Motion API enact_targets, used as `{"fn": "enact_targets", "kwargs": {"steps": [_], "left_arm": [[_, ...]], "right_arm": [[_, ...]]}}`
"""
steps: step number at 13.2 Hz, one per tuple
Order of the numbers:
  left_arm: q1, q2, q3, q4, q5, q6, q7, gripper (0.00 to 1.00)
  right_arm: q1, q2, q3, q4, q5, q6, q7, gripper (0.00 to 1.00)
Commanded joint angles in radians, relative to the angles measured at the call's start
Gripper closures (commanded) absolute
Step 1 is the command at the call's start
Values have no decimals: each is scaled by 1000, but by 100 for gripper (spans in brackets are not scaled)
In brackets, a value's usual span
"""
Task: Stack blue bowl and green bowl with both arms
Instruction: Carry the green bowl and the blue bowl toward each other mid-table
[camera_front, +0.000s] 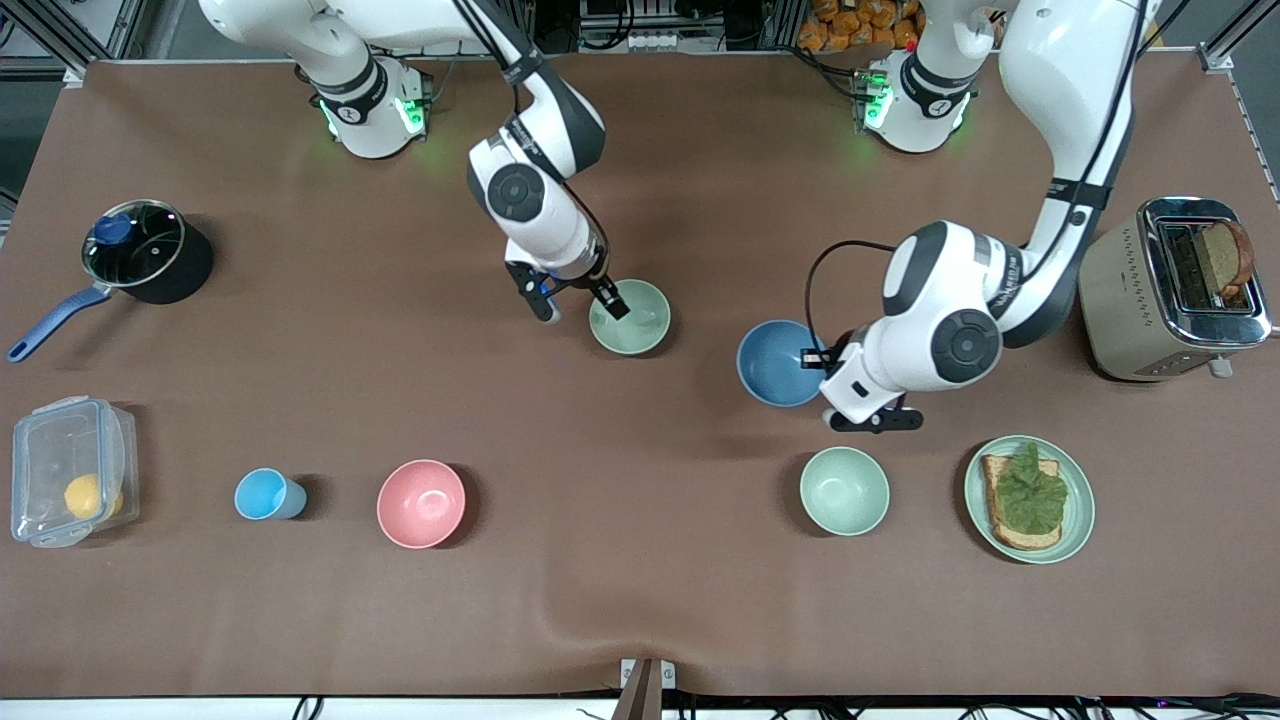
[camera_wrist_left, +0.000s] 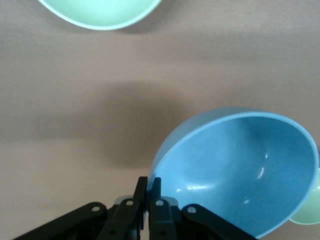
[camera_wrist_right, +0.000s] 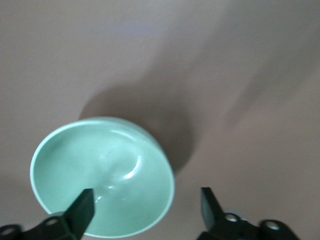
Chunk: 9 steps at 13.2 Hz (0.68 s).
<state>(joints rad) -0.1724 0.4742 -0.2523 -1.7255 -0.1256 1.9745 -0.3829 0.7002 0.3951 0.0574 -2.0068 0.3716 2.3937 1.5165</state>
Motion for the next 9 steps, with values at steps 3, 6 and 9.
{"fn": "enact_targets", "kwargs": {"steps": [3,6,9], "left_arm": [[-61,-6,1,41,-25,1,-122,100],[-105,-9,1,84,-23,-5,-250,100],[-117,-14,1,86,-25,-13,-274,100]], "right_arm": [[-114,8,4,36,131,-102,16,0],[-183,63,6,33,223,-88,2,0],[-168,119,10,16,253,45,5,0]]}}
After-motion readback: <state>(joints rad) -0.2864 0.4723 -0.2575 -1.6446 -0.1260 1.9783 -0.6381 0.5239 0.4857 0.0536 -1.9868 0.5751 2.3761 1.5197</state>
